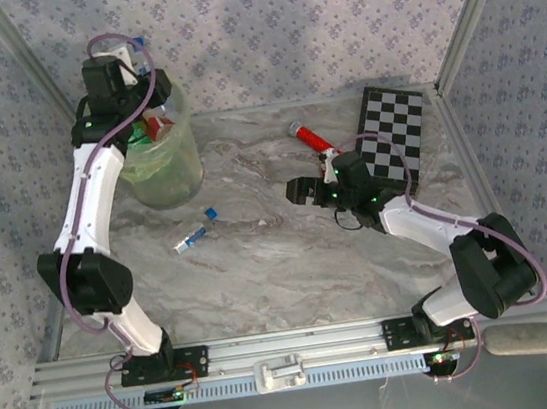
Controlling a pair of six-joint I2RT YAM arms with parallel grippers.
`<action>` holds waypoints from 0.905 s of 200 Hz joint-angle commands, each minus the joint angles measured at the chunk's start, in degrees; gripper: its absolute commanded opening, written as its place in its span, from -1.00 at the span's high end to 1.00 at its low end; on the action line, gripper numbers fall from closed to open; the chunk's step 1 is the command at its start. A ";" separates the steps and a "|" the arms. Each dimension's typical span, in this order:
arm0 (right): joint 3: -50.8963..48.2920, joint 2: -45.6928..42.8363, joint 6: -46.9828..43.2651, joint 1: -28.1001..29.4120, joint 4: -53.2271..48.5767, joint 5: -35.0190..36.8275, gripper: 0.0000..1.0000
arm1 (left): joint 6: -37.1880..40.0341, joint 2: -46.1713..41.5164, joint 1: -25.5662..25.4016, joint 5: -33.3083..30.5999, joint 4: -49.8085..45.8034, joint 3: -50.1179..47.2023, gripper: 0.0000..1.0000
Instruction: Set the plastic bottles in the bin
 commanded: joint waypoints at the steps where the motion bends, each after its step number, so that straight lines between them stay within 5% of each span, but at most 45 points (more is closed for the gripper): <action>1: -1.07 -2.51 -1.33 -0.57 -2.03 1.92 -1.00 | -12.65 3.52 -0.30 3.18 3.39 2.56 -0.02; 101: -4.06 -7.73 -2.57 -2.06 -3.92 4.29 -1.00 | -19.62 7.41 -1.13 -11.88 2.25 4.53 -0.15; 145: -4.61 -8.02 -2.23 -2.41 -3.09 3.71 -1.00 | -21.99 5.65 -0.11 -11.78 3.23 0.12 -0.17; 159: -4.78 -8.09 -2.13 -2.41 -3.07 3.56 -1.00 | -22.30 5.61 -0.05 -11.16 3.08 0.05 -0.28; 181: -5.02 -8.53 -2.22 -2.47 -3.38 3.81 -1.00 | -22.39 4.77 0.01 -12.12 2.40 -0.27 -0.75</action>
